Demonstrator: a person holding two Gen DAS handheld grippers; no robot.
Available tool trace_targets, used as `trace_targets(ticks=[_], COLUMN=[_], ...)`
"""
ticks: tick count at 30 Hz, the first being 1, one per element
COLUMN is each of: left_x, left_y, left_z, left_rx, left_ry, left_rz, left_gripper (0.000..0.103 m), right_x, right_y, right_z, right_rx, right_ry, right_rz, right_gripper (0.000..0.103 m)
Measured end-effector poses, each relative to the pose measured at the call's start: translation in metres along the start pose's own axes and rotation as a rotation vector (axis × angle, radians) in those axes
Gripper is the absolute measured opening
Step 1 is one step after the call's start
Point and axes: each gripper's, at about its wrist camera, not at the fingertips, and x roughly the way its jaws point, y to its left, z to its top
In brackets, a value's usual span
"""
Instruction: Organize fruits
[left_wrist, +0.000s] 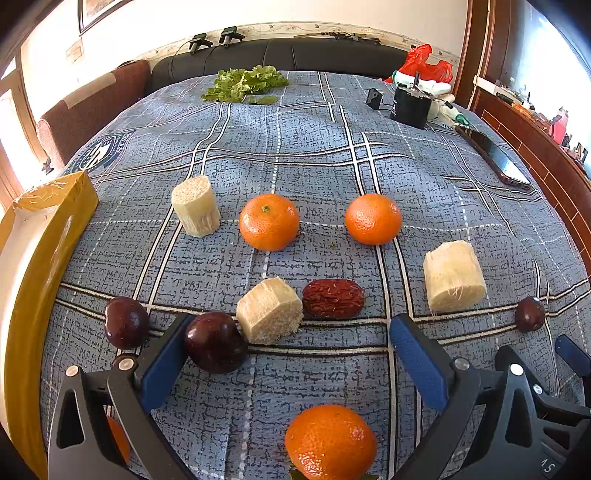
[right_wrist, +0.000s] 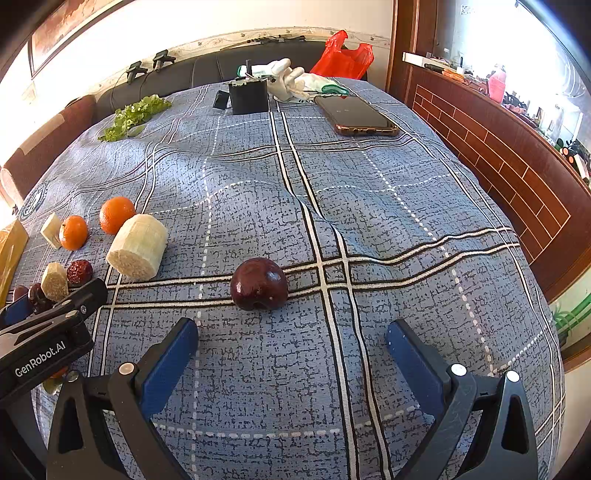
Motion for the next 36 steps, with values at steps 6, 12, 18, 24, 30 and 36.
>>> trace_targets(ticks=[6,12,18,24,30,36], left_x=[-0.0002,0.0022,0.0024,0.0041,0.0038,-0.0025], left_y=[-0.0005,0.0008,0.0011,0.0024,0.0030,0.0030], left_z=[0.0001,0.0006,0.0009,0.0036,0.0051,-0.0012], left_rx=[-0.003,-0.011,-0.012,-0.013,-0.012,-0.011], left_ry=[0.000,-0.001,0.000,0.016,0.077,0.067], left_rz=[0.002,0.007,0.007,0.007,0.010,-0.006], left_gripper=[0.103,0.103,0.103,0.103,0.103,0.102], right_x=[0.0000,-0.0001,-0.0009,-0.0008,-0.0009,-0.0008], right_y=[0.0009,0.0010,0.0014,0.0013,0.0012,0.0013], right_z=[-0.0002,-0.0001,-0.0002,-0.0003,-0.0004,-0.0004], right_rx=[0.000,0.000,0.001,0.001,0.001,0.001], right_ry=[0.000,0.000,0.000,0.000,0.000,0.000], right_rz=[-0.001,0.000,0.000,0.001,0.000,0.000], right_gripper=[0.103,0.103,0.103,0.103,0.103,0.103])
